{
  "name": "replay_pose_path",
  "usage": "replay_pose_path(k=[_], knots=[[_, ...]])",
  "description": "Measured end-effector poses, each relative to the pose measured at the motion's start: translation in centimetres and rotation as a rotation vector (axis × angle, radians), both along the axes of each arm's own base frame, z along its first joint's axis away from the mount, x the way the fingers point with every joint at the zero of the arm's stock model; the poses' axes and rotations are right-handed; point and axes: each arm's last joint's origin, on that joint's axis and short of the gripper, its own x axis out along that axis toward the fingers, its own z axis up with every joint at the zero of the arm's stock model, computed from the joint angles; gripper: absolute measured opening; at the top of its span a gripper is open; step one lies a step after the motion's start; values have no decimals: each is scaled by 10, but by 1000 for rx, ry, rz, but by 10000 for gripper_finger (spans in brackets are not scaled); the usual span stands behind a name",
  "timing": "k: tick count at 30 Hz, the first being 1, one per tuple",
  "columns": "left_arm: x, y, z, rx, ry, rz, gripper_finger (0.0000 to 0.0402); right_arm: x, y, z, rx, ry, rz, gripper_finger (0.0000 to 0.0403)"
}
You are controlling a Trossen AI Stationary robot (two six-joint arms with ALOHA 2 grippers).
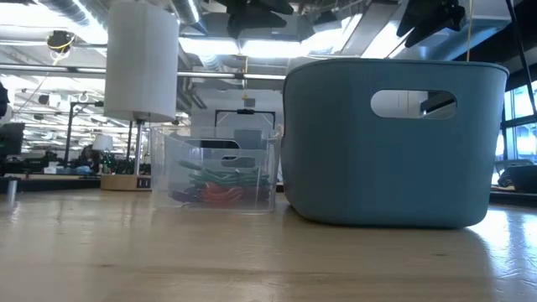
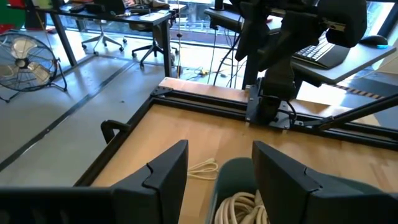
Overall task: Pick & Place USB Port
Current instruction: Put the pink charger cable into the white transparent bin
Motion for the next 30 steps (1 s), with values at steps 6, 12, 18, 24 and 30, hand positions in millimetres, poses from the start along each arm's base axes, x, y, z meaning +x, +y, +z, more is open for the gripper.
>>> replay_pose_path(k=[6, 12, 18, 24, 30], knots=[[0, -1, 0, -2, 0, -2, 171, 0, 0, 0, 0, 0, 0, 206], [0, 0, -1, -4, 3, -1, 171, 0, 0, 0, 0, 0, 0, 206], [-6, 12, -12, -42, 120, 44, 171, 0, 0, 0, 0, 0, 0, 206], [-7, 33, -31, 3, 262, 77, 171, 1, 0, 1, 0, -10, 0, 206], [8, 60, -46, 22, 371, 50, 171, 4, 0, 3, 1, -51, 0, 206]])
